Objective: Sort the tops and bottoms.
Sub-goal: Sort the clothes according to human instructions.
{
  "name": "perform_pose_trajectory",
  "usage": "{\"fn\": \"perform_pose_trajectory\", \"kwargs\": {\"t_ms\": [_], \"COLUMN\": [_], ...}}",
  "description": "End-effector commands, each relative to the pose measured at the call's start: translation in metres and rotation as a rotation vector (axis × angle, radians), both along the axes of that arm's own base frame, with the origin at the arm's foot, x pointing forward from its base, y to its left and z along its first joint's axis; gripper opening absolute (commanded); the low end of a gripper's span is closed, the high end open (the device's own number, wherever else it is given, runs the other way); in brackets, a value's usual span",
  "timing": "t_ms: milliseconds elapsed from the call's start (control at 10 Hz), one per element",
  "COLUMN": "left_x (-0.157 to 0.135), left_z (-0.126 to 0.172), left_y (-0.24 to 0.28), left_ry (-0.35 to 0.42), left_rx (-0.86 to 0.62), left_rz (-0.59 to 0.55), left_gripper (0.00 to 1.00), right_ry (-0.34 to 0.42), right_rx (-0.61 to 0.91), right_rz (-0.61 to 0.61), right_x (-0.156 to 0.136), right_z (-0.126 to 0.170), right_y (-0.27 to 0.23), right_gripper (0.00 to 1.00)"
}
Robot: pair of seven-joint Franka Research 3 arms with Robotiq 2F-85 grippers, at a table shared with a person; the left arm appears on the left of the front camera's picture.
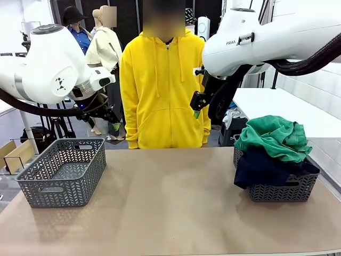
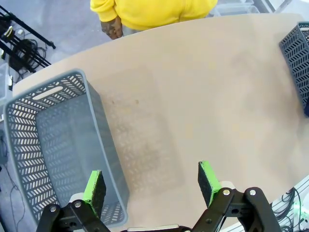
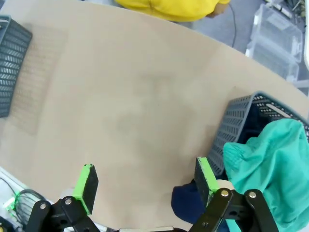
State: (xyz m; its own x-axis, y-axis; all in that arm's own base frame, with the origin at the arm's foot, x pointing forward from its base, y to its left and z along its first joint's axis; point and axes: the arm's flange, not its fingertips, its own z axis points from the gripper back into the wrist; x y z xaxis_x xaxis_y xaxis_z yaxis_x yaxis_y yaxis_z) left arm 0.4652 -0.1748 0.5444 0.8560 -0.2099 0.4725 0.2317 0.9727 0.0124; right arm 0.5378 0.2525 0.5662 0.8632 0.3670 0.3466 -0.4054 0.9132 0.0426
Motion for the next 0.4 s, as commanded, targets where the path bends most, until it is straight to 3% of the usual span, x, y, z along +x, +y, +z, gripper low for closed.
{"fn": "perform_pose_trajectory", "kwargs": {"t_ms": [0,300], "left_x": [0.0026,0.0026], "left_z": [0.0045,0.0045], "left_y": [-0.0008,-0.0008], "left_ry": [-0.006,-0.006], "left_rx": [0.007,0.007], "left_rz": [-0.019,-0.019], "left_gripper": [1.0,1.0], "right_ry": [-0.014,-0.014], "right_rx": [0.008,0.008], "right_rz": [-0.008,-0.008], "right_x": [0.004,0.004], "right_z": [0.0056,0.0056], "right_y": [-0.0027,-0.0027], "right_gripper": [1.0,1.0]}}
